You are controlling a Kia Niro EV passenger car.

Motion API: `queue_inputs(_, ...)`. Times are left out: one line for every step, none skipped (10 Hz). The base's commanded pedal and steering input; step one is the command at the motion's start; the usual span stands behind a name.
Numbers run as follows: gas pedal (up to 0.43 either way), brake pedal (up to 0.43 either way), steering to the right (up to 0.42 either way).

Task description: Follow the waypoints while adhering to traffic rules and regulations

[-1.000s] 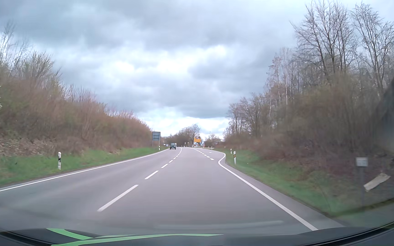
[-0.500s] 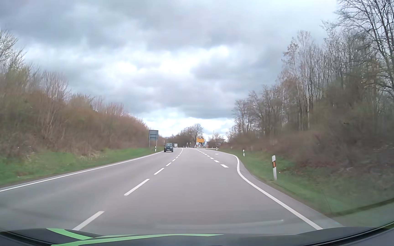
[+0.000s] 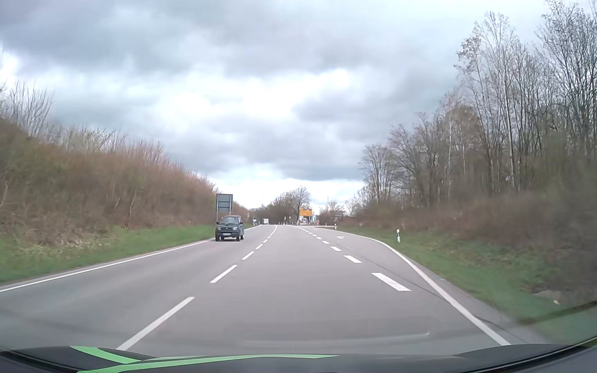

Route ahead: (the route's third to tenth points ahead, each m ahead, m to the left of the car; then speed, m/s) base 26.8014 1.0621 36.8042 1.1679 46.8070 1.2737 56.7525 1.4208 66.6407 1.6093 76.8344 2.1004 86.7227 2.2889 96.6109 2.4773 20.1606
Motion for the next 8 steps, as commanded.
queue_inputs(0.177,0.0,-0.001)
queue_inputs(0.177,0.0,-0.001)
queue_inputs(0.189,0.0,-0.001)
queue_inputs(0.189,0.0,-0.001)
queue_inputs(0.189,0.0,-0.001)
queue_inputs(0.189,0.0,-0.001)
queue_inputs(0.189,0.0,-0.001)
queue_inputs(0.197,0.0,-0.001)
